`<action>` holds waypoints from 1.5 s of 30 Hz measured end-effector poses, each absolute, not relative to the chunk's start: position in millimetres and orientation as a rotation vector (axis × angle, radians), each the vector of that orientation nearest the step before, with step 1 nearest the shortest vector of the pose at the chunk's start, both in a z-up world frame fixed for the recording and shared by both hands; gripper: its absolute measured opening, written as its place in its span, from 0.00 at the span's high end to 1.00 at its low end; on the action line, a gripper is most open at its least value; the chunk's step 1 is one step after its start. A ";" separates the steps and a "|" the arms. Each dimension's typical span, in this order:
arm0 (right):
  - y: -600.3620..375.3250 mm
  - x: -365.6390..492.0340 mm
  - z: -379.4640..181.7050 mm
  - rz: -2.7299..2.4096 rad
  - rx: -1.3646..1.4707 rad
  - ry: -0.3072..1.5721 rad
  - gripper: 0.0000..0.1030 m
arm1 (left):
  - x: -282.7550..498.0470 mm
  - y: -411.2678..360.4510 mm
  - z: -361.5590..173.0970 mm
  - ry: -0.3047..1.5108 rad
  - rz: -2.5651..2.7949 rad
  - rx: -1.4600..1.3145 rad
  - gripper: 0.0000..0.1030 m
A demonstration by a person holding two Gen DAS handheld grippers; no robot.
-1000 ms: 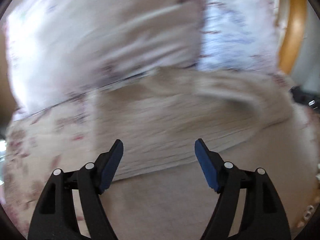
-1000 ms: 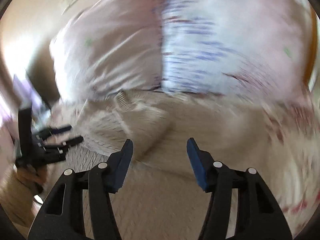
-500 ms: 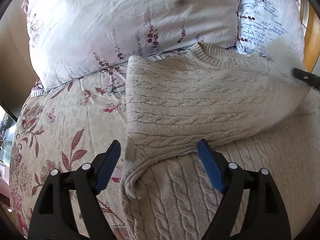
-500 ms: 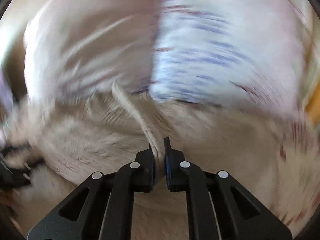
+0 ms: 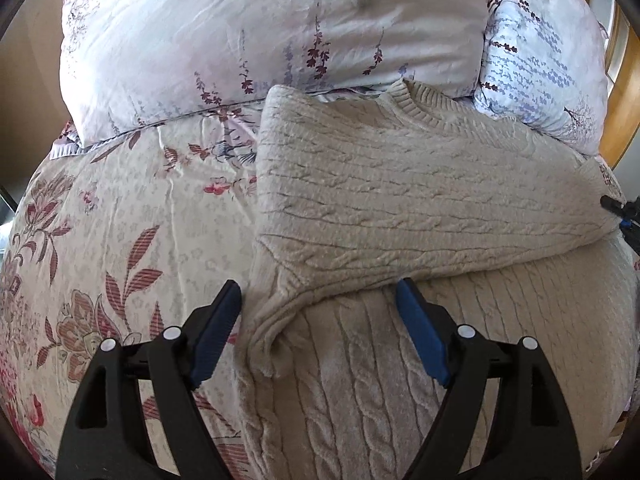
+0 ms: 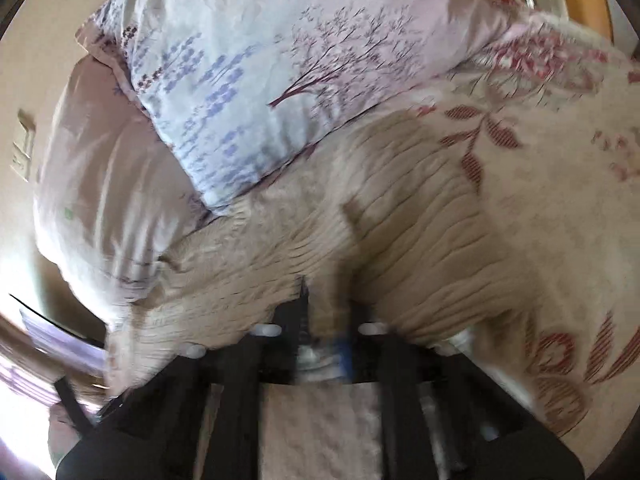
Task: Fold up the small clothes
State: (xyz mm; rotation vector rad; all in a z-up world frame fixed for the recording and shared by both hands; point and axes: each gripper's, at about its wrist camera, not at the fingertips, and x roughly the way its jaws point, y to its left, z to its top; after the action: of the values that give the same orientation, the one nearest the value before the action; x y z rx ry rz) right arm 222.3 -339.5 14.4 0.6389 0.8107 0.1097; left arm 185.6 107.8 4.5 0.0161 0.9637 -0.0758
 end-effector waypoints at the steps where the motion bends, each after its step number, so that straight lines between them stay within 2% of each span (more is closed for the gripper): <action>1: -339.0 222.3 14.5 0.096 0.626 0.799 0.93 | 184.2 108.4 4.8 0.964 -0.075 0.013 0.22; 5: -341.6 221.4 13.5 0.043 0.611 0.778 0.94 | 173.8 114.7 6.3 0.966 -0.088 -0.020 0.23; 9: -341.8 225.0 12.5 0.027 0.575 0.818 0.92 | 155.3 129.6 8.5 0.959 -0.136 -0.102 0.28; 11: -343.0 214.8 18.7 0.068 0.577 0.826 0.84 | 140.2 140.5 10.1 0.955 -0.173 -0.165 0.31; 12: -344.4 208.6 21.3 0.085 0.584 0.820 0.67 | 134.1 145.5 10.7 0.954 -0.192 -0.197 0.32; 13: -346.8 199.1 24.7 0.114 0.598 0.803 0.45 | 124.9 152.1 10.6 0.951 -0.218 -0.242 0.33; 14: -353.3 183.0 28.9 0.154 0.616 0.774 0.38 | 117.2 157.4 10.4 0.949 -0.240 -0.280 0.34; 15: -356.0 174.4 30.3 0.168 0.620 0.761 0.35 | 109.8 162.3 9.8 0.945 -0.259 -0.312 0.35; 20: -383.7 117.7 17.8 0.221 0.633 0.784 0.37 | 82.4 175.4 5.9 0.921 -0.319 -0.405 0.39; 22: -395.3 96.9 9.5 0.204 0.638 0.810 0.43 | 72.1 178.9 4.5 0.914 -0.335 -0.425 0.41; 27: -399.8 59.8 -3.6 0.254 0.678 0.813 0.51 | 51.2 178.8 0.7 0.895 -0.373 -0.454 0.45; 28: -398.5 52.0 -6.8 0.305 0.712 0.822 0.57 | 44.9 177.5 -0.8 0.891 -0.389 -0.466 0.46; 31: -392.3 38.8 -12.8 0.396 0.747 0.844 0.68 | 27.0 173.2 -6.6 0.888 -0.445 -0.512 0.53; 36: -378.2 17.5 -18.3 0.514 0.738 0.873 0.72 | -0.6 167.2 -13.7 0.880 -0.503 -0.567 0.63; 40: -372.2 0.7 -26.4 0.558 0.725 0.902 0.83 | -19.2 158.8 -16.6 0.902 -0.548 -0.576 0.67; 45: -361.4 -11.4 -25.3 0.601 0.667 0.908 0.90 | -30.7 152.9 -17.0 0.911 -0.552 -0.580 0.73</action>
State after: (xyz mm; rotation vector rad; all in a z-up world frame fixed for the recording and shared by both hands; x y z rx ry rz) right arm -11.4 -361.4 -25.3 0.6668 0.9075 0.6009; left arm -30.7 152.9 -17.0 -0.5802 0.9106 -0.5521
